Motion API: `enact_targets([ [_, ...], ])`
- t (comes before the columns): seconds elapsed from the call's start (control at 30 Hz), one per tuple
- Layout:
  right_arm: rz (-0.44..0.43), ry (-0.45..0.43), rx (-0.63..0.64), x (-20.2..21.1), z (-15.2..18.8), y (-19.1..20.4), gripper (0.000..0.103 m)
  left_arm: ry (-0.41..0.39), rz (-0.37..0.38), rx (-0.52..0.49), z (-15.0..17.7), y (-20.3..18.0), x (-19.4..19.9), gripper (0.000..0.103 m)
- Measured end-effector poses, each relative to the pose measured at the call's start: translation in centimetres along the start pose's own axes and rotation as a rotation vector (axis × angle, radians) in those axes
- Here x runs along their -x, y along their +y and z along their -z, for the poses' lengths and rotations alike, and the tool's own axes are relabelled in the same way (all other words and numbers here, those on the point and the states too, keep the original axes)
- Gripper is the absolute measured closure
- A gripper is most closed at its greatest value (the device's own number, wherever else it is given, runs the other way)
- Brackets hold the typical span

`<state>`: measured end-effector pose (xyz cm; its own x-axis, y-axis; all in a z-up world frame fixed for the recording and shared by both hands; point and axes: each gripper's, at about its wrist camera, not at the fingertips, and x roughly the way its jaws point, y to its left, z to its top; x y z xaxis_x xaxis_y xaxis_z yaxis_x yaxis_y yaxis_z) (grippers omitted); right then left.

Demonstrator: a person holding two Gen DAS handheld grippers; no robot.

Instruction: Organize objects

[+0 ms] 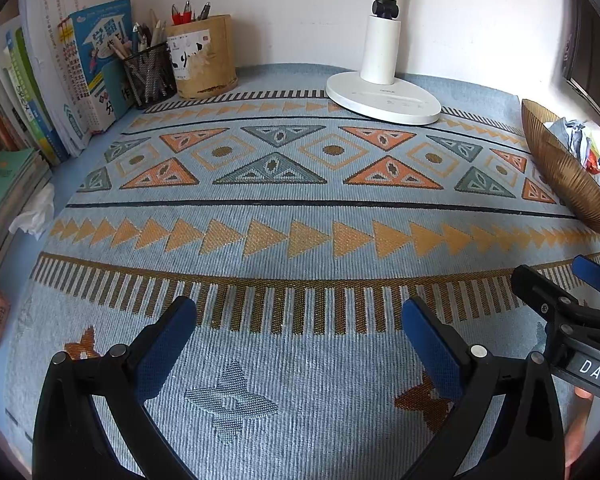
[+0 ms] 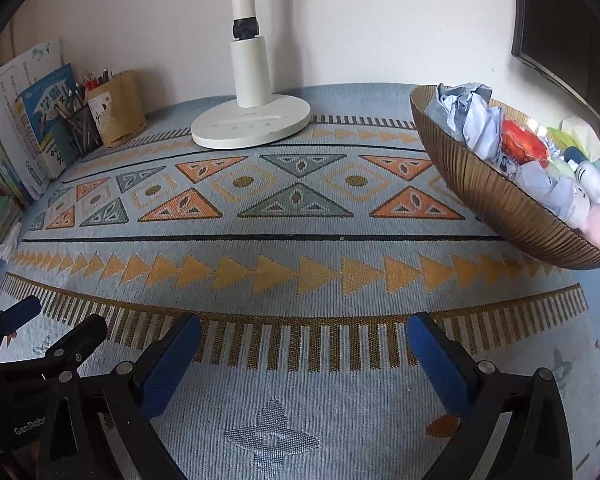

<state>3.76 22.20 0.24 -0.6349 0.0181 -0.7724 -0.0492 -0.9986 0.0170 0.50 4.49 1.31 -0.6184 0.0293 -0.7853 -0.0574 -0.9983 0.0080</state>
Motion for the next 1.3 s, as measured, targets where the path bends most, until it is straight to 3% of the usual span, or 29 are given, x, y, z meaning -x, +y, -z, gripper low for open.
enact_targets([
  [0.2,-0.008,0.092,-0.003,-1.6,-0.2,-0.1,0.0,0.043,-0.018,0.017,-0.1,0.2,-0.8,0.0],
  [0.43,0.019,0.109,0.005,-1.7,-0.2,0.0,0.0,0.043,-0.035,0.037,0.0,0.0,-0.7,0.0],
  [0.53,0.01,0.111,0.029,-1.6,-0.2,0.0,0.0,0.026,-0.067,0.008,0.1,-0.5,-0.4,0.0],
  [0.63,0.001,0.088,0.032,-1.4,0.1,-0.2,0.0,0.038,-0.017,0.053,0.0,0.6,-0.6,0.0],
  [1.3,0.004,0.059,0.034,-1.1,0.5,-0.2,0.0,0.04,-0.027,0.047,0.0,0.3,-0.8,0.0],
])
